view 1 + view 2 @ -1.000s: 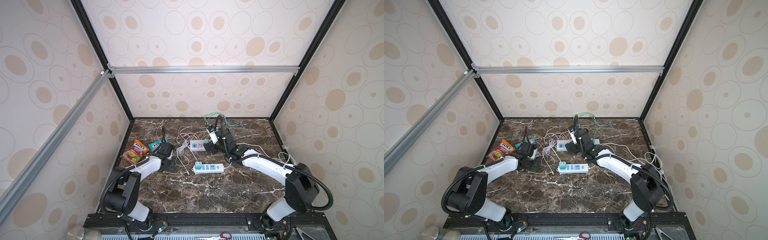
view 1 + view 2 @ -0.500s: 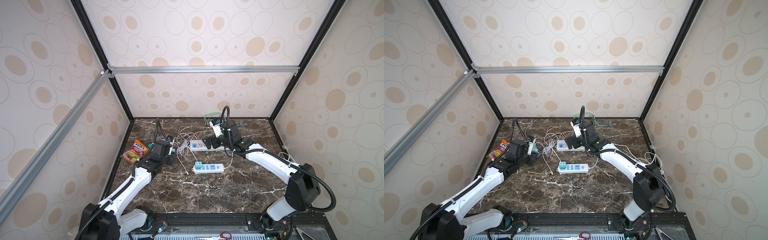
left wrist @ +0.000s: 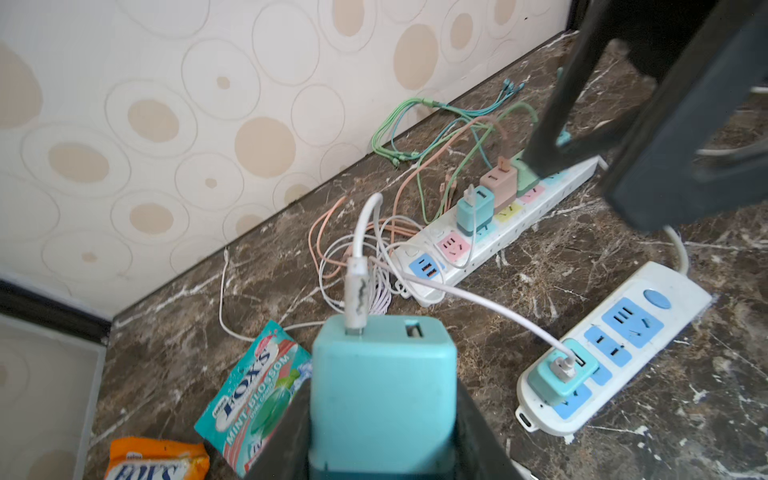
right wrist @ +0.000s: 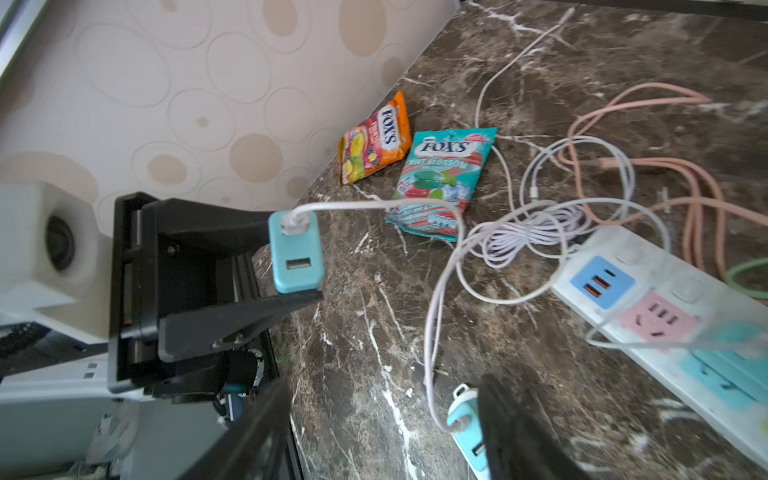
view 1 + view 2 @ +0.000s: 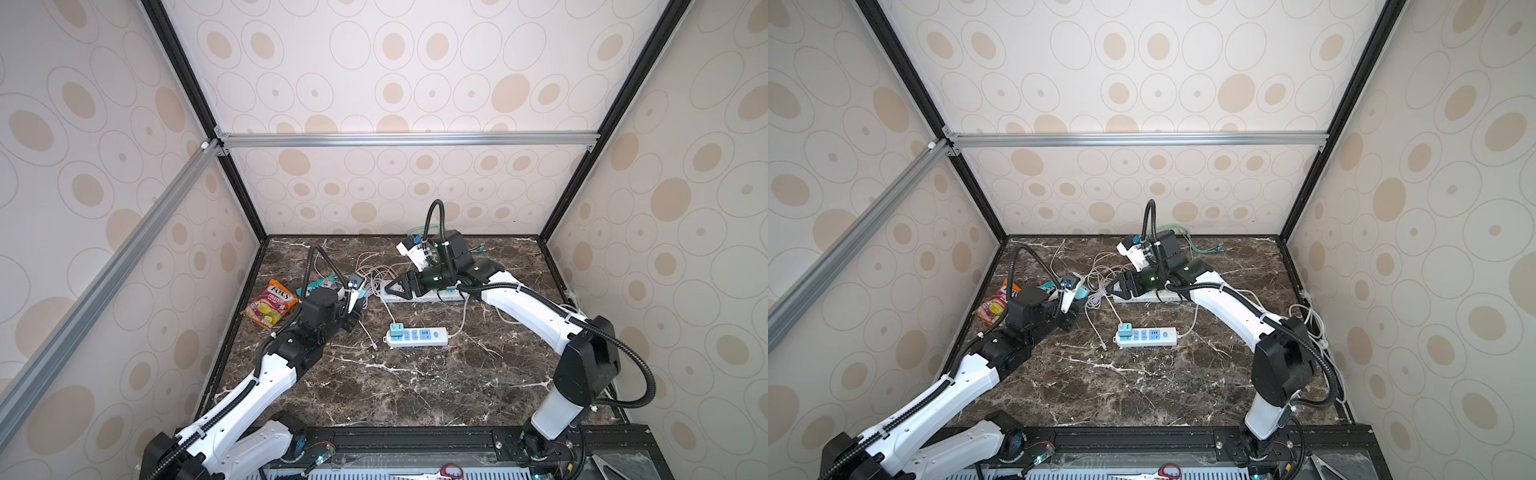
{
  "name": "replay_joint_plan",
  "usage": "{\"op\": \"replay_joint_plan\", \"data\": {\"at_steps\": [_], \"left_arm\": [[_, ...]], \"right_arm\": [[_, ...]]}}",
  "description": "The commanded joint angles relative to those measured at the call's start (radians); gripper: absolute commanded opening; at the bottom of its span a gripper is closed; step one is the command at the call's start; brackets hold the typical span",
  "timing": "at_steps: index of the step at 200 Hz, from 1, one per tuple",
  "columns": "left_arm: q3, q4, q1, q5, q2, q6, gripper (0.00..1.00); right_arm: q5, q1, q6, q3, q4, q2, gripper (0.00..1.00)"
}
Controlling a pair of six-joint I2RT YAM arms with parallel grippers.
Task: Insert the plug
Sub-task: 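Lift the charger with the left while the right gripper reaches to take it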
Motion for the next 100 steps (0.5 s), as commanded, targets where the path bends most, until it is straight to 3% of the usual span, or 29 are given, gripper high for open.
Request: {"op": "replay_joint_plan", "data": {"at_steps": [1,11,24,100], "left_arm": [[-0.044,0.158,-0.03,0.061,-0.001,0.205,0.0],[-0.082,0.233,-0.042,0.099,-0.011,0.26,0.0],[-0.114,0.303,-0.044,0.139,-0.017,0.301,0.0],[-0.095,0.305,-0.046,0.166,0.02,0.34,0.0]], "right_arm": [[-0.123,0.035,0.044,0.052,-0.017,0.035,0.58],[-0.131,0.037,0.068,0.06,-0.003,0.053,0.51],[-0.129,0.039,0.108,0.07,0.019,0.069,0.53],[-0.122,0.051,0.028,0.088,-0.037,0.084,0.55]]}}
